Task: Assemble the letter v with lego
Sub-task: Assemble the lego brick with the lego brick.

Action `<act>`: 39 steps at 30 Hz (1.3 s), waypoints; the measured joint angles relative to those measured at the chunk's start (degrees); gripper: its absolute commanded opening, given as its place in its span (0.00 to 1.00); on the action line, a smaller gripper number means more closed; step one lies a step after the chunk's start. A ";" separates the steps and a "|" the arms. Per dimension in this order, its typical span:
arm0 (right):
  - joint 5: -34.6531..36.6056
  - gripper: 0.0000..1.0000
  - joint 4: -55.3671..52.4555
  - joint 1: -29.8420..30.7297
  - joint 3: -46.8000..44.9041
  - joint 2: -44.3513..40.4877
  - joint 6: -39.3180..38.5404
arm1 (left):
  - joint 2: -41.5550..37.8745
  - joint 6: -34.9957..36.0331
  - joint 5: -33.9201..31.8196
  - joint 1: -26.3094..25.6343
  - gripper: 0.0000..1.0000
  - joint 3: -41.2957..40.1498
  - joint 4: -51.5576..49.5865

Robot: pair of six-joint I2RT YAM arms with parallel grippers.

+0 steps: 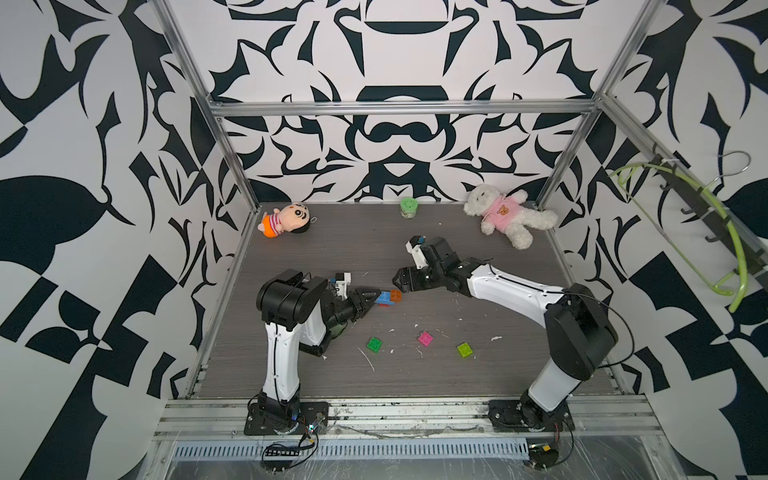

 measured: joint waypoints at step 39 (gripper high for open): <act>11.06 0.74 -21.51 6.95 21.22 17.70 -15.52 | -3.32 -1.38 1.09 7.85 0.68 -4.15 0.57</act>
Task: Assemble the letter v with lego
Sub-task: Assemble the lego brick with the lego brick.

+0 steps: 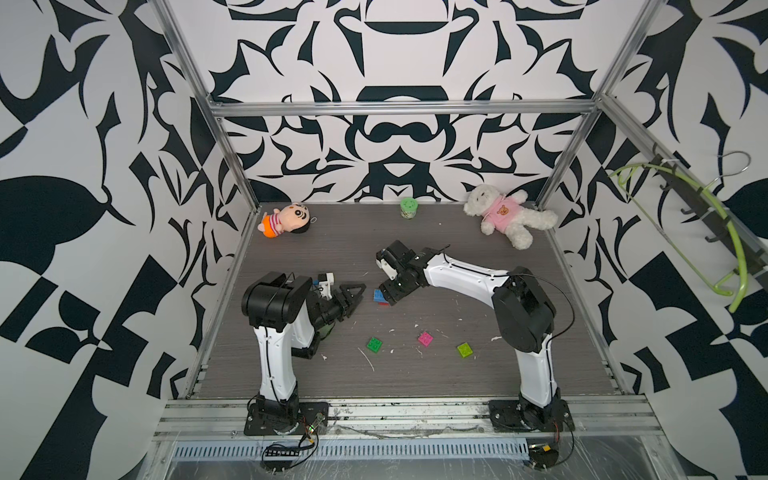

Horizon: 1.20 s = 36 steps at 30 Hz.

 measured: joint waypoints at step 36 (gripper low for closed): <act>3.78 0.78 -1.75 1.07 4.09 2.64 0.02 | 0.26 0.17 1.73 1.31 0.68 0.11 0.13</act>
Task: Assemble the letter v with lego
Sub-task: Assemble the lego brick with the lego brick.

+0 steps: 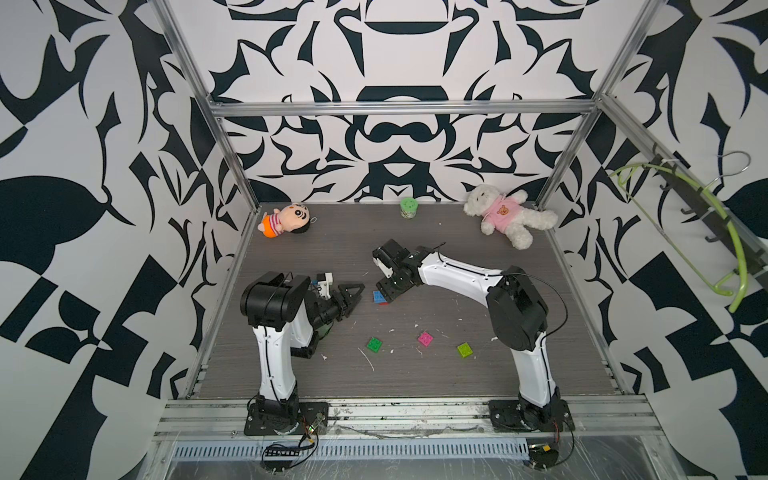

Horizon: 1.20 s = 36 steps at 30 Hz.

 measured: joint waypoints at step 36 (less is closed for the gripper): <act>-30.58 0.88 90.09 -14.71 -58.27 -12.87 59.67 | -2.71 -0.31 -2.62 -4.09 0.63 -0.66 -4.22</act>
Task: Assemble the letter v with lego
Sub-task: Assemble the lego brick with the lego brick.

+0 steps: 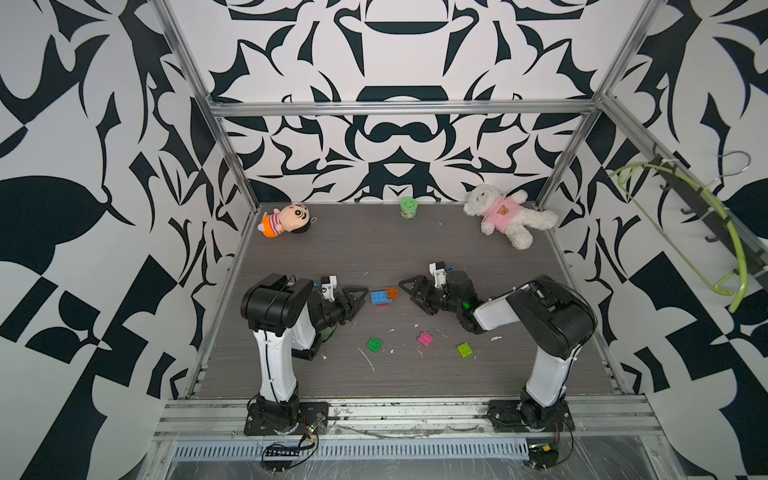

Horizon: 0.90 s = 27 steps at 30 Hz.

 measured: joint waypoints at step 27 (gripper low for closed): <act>2.25 0.75 13.62 7.61 3.02 9.81 10.67 | -0.22 -1.11 -0.72 -1.29 0.58 0.28 -1.62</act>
